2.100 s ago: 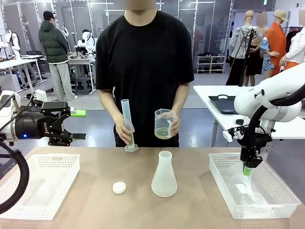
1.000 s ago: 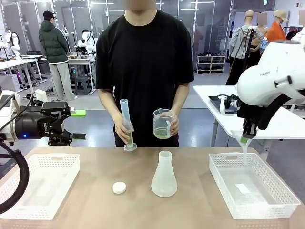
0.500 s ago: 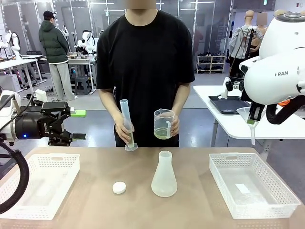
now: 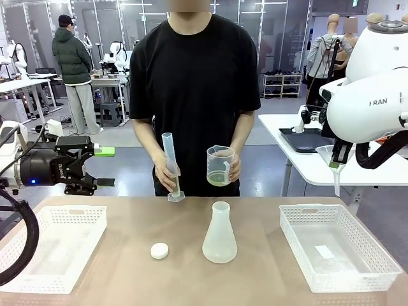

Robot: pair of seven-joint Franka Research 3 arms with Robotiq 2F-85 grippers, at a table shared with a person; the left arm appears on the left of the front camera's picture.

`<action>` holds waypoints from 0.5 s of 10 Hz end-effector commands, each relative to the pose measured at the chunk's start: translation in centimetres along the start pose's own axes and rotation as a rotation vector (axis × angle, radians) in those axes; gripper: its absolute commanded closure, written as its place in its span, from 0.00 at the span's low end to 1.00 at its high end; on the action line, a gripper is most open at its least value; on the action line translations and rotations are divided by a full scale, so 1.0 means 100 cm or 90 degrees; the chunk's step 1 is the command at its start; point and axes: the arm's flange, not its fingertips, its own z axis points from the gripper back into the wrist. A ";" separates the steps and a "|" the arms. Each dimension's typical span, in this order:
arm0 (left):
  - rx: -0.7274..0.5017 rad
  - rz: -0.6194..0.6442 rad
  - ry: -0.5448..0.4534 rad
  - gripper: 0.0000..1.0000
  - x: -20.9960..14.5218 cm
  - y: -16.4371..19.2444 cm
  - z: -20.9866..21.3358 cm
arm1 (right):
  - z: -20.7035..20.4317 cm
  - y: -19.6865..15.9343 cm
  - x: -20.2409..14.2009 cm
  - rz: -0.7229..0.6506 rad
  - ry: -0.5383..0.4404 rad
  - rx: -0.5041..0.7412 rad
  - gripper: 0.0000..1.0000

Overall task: Prepare the solutions needed for the experiment.
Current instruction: Pick up the Plastic Funnel and insert it into the Big flask.

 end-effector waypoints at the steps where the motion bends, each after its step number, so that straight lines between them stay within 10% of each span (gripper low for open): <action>1: -0.001 0.001 0.006 0.00 -0.001 -0.002 0.003 | 0.000 0.000 0.000 -0.001 0.001 0.000 0.94; 5: -0.001 0.001 0.006 0.00 -0.001 -0.002 0.003 | 0.010 0.048 0.067 0.209 -0.178 -0.027 0.94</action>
